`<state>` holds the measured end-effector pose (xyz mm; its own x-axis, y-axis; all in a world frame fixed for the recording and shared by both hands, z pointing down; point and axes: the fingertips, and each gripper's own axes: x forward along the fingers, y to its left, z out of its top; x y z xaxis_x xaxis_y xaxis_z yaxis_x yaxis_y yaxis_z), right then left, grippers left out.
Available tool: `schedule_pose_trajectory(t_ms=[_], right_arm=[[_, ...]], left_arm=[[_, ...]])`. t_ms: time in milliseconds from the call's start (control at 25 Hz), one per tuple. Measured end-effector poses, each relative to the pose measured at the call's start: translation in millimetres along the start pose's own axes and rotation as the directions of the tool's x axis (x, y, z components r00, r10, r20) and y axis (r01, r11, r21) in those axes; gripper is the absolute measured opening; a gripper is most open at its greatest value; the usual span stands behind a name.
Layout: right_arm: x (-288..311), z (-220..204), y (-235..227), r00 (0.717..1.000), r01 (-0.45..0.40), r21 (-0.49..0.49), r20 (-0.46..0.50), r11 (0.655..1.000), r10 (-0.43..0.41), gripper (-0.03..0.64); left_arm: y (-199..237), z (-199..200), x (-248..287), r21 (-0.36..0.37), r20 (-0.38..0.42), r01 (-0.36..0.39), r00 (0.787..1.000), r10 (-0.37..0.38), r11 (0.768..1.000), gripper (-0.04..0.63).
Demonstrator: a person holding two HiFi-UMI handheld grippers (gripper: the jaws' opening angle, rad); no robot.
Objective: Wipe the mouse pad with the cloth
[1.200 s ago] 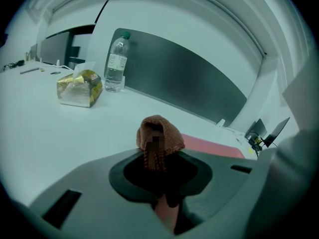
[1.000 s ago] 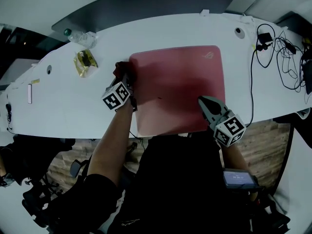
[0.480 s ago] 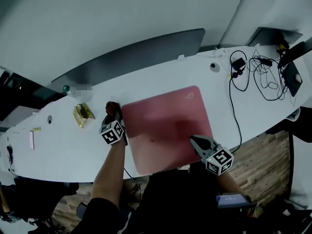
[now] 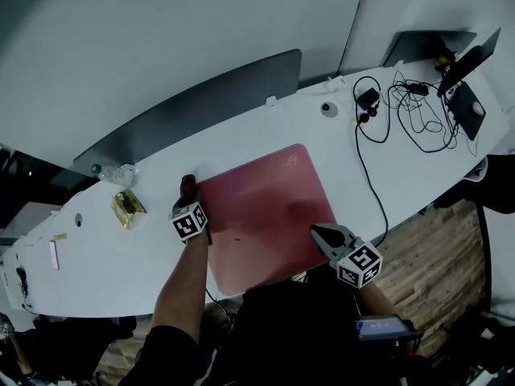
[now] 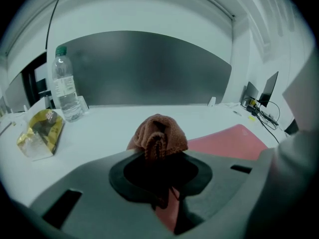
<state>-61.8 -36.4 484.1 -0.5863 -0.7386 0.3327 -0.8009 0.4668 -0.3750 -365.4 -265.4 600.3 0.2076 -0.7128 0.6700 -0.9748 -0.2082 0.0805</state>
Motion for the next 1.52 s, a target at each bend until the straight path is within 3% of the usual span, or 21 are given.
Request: schedule_pose_trajectory(t_ms=[160,560,760,1520], right_arm=[[-6.4,-0.6,-7.8,1.000,-0.015,0.012,0.002,1.000,0.015,0.023],[-25.8,7.6,-51.3,0.999,-0.048,0.031,-0.007,0.998,0.049,0.023],[-20.1,13.4,-66.5,0.998,-0.062,0.033,-0.015,0.998,0.063,0.023],[-47.2,20.9,-131.2,0.989,-0.145,0.077,0.017,0.986,0.144,0.023]], left_arm=[[-18.9,1.3,6.8,0.026,-0.016,0.036,0.999,-0.035,0.999,0.084],[-80.2,0.7,18.7,0.048,-0.044,0.046,0.998,-0.044,0.998,0.083],[-104.9,7.6,24.6,0.109,-0.062,0.066,0.996,-0.060,0.992,0.083],[-208.5,19.8,41.2,0.040,-0.052,0.064,0.997,-0.062,0.997,0.083]])
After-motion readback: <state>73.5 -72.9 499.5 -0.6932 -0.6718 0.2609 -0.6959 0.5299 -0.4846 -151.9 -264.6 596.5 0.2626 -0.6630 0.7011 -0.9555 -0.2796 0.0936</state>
